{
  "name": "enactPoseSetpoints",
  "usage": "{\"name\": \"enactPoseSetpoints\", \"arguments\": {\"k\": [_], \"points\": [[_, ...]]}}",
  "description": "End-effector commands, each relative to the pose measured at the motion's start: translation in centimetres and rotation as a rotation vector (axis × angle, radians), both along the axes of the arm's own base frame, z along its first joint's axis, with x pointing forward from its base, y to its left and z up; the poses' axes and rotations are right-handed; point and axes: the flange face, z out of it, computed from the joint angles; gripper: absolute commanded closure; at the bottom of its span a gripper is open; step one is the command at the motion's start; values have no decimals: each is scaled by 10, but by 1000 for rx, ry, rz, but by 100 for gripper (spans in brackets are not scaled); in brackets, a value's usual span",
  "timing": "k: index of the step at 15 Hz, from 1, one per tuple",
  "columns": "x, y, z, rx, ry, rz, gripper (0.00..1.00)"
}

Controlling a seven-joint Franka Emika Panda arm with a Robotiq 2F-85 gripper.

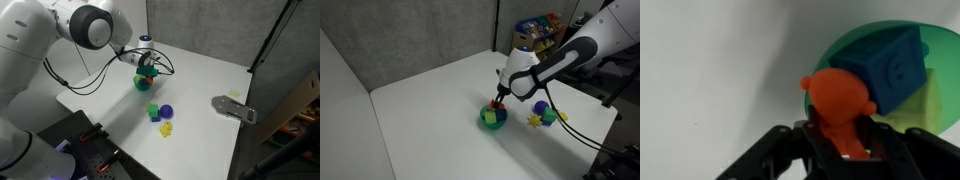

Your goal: Remove the orange toy from the green bowl and put it on the table

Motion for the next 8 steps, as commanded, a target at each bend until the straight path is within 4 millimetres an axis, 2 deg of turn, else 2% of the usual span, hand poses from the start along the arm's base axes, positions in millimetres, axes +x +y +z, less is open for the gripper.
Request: {"name": "enactPoseSetpoints", "arguments": {"k": [1, 5, 8], "points": [[1, 1, 17, 16, -15, 11, 87], [-1, 3, 40, 19, -42, 8, 90], [-1, -6, 60, 5, -52, -16, 89]]}}
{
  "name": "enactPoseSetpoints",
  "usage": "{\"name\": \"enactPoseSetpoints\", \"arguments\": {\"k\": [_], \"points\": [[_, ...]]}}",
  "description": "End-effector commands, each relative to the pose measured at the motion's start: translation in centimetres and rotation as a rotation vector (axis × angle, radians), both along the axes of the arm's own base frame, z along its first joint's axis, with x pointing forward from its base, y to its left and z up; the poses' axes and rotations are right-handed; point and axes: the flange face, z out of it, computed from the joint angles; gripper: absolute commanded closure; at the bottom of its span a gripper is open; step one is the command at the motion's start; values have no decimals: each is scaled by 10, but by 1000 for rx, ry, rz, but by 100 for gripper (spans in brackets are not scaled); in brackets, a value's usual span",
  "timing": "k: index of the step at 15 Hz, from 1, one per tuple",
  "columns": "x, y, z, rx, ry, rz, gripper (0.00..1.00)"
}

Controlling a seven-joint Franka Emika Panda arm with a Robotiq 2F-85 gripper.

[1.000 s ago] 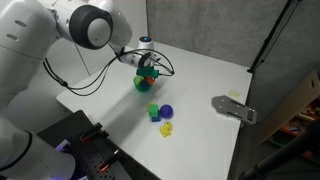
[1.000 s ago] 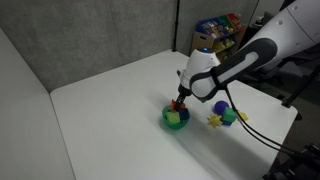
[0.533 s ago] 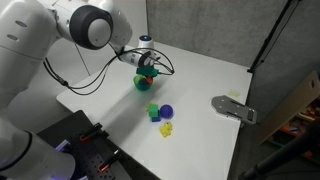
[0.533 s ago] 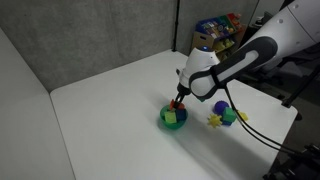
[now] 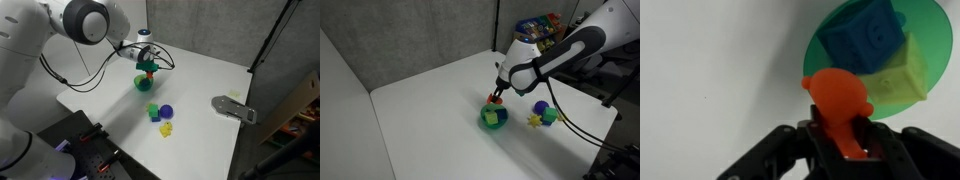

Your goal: Remove the orange toy from the green bowl and put it on the table

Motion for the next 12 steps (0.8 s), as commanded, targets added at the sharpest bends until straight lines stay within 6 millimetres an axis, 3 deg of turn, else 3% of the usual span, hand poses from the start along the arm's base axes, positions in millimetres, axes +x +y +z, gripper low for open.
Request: {"name": "enactPoseSetpoints", "arguments": {"k": [1, 6, 12], "points": [[-7, -20, 31, -21, -12, -38, 89], [-19, -73, 49, -86, 8, -101, 89], [-59, -124, 51, -172, 126, -126, 89]]}}
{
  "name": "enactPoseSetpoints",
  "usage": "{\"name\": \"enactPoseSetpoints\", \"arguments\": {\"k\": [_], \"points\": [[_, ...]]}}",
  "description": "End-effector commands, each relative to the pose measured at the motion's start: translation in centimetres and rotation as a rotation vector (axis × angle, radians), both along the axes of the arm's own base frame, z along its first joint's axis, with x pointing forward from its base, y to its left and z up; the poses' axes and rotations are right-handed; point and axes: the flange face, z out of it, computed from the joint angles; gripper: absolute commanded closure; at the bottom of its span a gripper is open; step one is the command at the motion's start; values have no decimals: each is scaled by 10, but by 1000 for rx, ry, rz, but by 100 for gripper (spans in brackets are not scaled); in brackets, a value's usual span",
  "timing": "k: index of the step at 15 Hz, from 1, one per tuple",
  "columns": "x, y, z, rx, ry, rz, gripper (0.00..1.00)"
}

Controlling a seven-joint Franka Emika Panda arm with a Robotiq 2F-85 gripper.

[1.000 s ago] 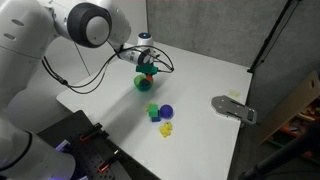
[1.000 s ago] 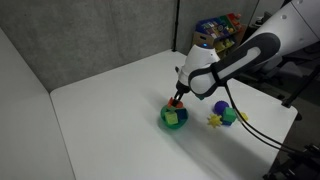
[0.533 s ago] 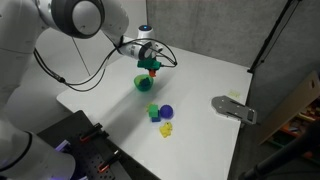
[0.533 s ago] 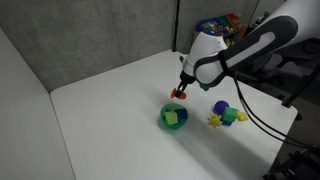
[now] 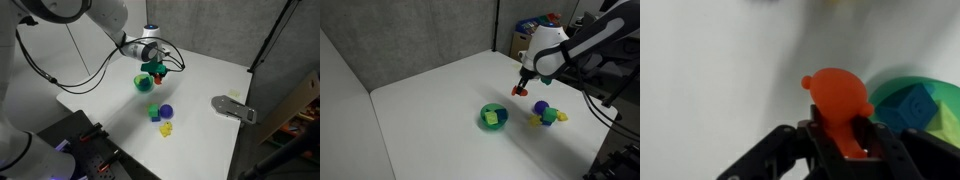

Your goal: Remove the orange toy from the green bowl and put it on the table

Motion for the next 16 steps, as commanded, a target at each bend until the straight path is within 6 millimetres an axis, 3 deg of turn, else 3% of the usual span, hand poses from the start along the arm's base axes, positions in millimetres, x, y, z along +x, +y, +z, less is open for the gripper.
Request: {"name": "enactPoseSetpoints", "arguments": {"k": [1, 4, 16], "points": [[-35, -21, 7, -48, 82, 5, 89], [-56, -27, -2, -56, 147, 29, 89], [-121, -17, -50, -88, 451, 140, 89]]}}
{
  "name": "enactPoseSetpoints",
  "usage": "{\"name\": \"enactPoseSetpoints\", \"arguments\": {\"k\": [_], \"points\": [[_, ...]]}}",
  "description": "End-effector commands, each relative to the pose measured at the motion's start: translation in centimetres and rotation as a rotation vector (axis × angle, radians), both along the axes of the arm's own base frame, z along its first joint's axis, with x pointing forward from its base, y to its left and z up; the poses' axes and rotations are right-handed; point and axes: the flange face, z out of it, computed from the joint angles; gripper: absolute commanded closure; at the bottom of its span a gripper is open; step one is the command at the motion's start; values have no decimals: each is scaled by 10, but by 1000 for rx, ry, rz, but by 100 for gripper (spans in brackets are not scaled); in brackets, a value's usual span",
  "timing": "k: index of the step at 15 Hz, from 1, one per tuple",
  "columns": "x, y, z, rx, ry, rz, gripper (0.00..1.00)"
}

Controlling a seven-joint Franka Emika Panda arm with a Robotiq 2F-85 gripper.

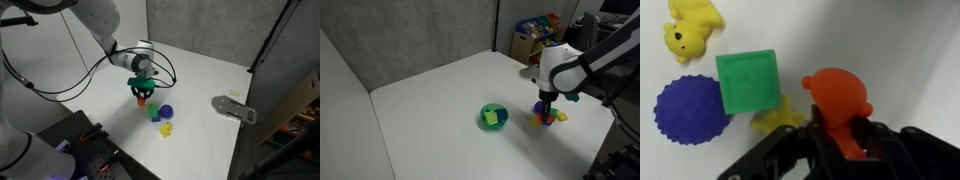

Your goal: Remove the orange toy from the green bowl and put it on the table

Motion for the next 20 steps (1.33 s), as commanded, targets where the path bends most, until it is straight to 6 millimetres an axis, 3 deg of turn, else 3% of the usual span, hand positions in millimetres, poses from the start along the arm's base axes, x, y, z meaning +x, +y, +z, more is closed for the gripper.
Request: {"name": "enactPoseSetpoints", "arguments": {"k": [1, 7, 17, 18, 19, 20], "points": [[-17, -1, 0, -26, 85, 41, 89], [-35, -3, -24, -115, 205, 69, 89], [-48, -21, -84, -294, 326, 77, 89], [-48, -22, -88, -308, 335, 78, 79], [-48, -22, -90, -322, 341, 82, 43], [-47, -21, -91, -334, 344, 87, 42]]}}
